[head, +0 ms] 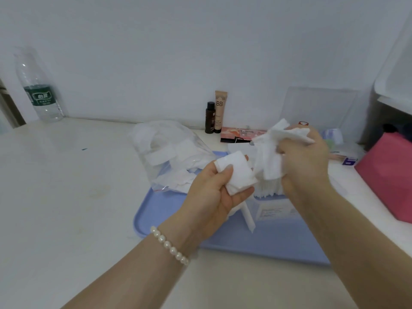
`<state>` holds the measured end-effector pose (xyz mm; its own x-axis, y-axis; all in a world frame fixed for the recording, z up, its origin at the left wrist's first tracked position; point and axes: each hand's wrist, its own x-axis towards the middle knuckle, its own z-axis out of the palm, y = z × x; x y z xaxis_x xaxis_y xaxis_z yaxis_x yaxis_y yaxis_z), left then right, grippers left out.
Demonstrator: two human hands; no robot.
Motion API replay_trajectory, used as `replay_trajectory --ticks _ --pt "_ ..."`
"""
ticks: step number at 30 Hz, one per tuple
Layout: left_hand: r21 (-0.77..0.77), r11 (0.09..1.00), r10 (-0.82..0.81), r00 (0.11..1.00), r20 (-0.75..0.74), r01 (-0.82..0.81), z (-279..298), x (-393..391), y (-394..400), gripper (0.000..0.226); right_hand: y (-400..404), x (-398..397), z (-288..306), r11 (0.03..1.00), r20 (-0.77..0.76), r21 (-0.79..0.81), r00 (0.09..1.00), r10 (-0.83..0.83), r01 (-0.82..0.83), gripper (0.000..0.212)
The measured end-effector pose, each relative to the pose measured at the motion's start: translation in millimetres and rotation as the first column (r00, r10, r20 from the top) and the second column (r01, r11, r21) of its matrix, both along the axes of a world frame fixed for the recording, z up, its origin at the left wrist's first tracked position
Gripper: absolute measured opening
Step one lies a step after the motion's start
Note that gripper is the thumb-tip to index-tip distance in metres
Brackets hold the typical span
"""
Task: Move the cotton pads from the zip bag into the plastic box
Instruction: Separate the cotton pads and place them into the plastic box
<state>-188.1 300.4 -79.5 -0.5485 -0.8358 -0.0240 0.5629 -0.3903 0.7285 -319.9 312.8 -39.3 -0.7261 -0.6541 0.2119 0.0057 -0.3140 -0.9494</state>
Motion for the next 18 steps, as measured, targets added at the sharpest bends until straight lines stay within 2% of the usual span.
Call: replay_trajectory --ticks 3,6,8,10,12,13,15,18 --pt "-0.016 1.000 -0.004 1.000 -0.011 0.004 3.1 2.5 -1.0 0.024 7.4 -14.7 14.1 0.998 0.022 0.056 1.000 0.011 -0.012 0.038" --pt "-0.009 1.000 -0.002 0.999 -0.052 0.001 4.8 4.6 -4.5 0.028 9.1 -14.6 16.8 0.959 -0.073 0.163 0.966 0.247 -0.233 0.028" --pt "-0.018 1.000 -0.002 0.998 -0.066 0.001 5.4 5.8 -6.3 0.030 9.2 -9.0 15.9 0.906 -0.183 0.305 0.915 0.359 -0.294 0.021" --pt "-0.021 1.000 0.007 0.998 -0.065 -0.008 5.0 6.6 -7.7 0.030 13.6 -2.4 14.9 0.854 -0.300 0.393 0.830 0.470 -0.342 0.025" --pt "-0.014 1.000 0.016 0.998 -0.066 -0.017 4.3 7.3 -8.9 0.032 19.4 5.1 15.8 0.813 -0.426 0.417 0.703 0.569 -0.406 0.017" --pt "-0.012 1.000 0.017 0.998 -0.065 -0.018 4.3 7.6 -9.5 0.033 22.0 8.6 17.7 0.800 -0.492 0.446 0.637 0.593 -0.401 0.020" --pt "-0.010 1.000 0.017 0.998 -0.063 -0.018 4.9 8.7 -10.2 0.034 23.0 10.8 15.6 0.798 -0.599 0.479 0.528 0.602 -0.367 0.033" --pt "-0.008 1.000 0.006 0.997 -0.072 -0.006 5.4 9.7 -10.7 0.030 19.2 8.9 7.5 0.831 -0.700 0.463 0.448 0.556 -0.307 0.040"
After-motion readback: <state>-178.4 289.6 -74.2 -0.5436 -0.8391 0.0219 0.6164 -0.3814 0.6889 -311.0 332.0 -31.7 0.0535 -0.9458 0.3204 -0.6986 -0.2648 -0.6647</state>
